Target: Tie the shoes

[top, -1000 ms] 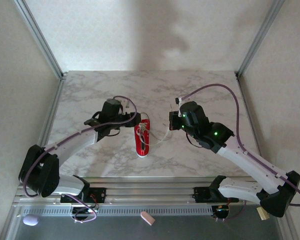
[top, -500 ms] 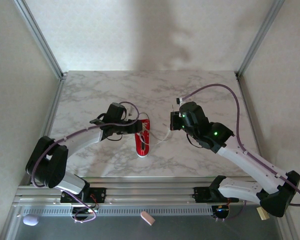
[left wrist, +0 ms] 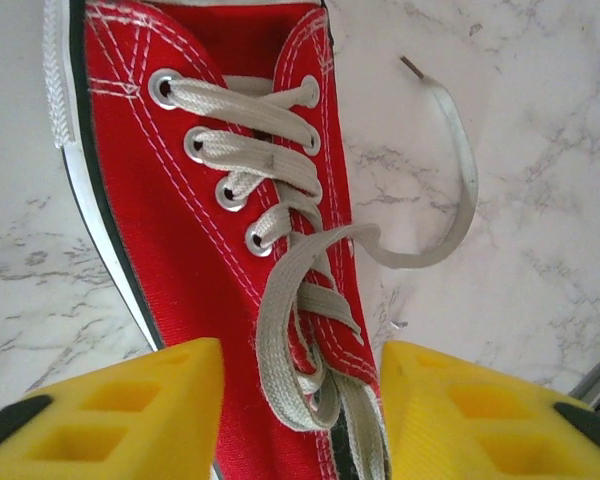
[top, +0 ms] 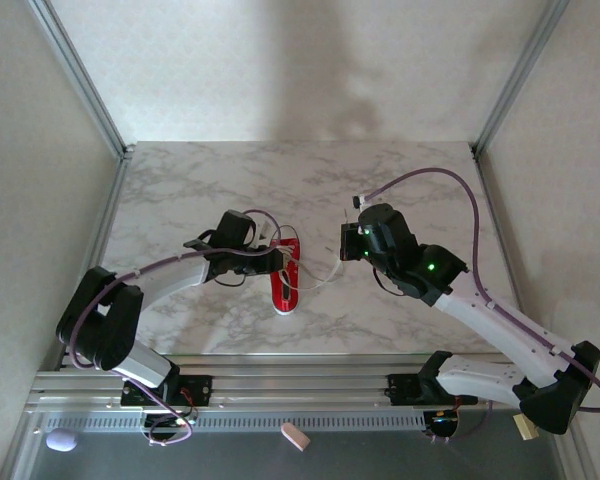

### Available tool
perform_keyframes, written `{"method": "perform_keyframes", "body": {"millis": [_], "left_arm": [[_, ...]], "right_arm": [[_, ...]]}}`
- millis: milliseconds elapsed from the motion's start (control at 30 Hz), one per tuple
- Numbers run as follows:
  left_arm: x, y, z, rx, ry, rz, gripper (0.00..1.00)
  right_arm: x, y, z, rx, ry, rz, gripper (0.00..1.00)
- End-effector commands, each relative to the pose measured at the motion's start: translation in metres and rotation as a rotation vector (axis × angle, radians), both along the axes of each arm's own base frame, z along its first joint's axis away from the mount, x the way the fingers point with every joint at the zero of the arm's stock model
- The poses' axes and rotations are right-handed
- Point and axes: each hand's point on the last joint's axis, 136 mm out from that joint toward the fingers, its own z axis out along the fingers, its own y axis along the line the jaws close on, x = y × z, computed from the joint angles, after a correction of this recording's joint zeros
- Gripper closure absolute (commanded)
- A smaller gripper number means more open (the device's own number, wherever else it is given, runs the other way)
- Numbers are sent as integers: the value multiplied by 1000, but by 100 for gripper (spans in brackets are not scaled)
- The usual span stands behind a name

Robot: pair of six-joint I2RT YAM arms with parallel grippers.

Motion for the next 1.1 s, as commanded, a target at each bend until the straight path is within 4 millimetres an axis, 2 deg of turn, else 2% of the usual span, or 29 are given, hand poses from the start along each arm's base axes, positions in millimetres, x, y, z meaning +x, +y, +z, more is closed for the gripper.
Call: {"method": "perform_keyframes", "body": {"millis": [0,100,200,300,367,667,1067], "left_arm": [[-4,-5,-6,-10,9,-29,69],[-1,-3,-7,5,-7,-16,78],[2,-2,-2,3,-42,-10,81],[5,-4,4,-8,-64,-18,63],[8,-4,4,9,-68,-23,60],[21,8,-8,178,-33,-54,59],[32,-5,-5,190,-23,-138,57]], "right_arm": [[1,-2,-3,-8,5,-22,100],[1,-4,-3,-11,7,-26,100],[1,-5,-2,-12,6,-29,100],[0,-5,-2,-13,8,-29,100],[0,-5,-2,-16,9,-29,100],[0,-6,-4,-19,12,-33,100],[-1,-9,-8,-28,17,-38,100]]}}
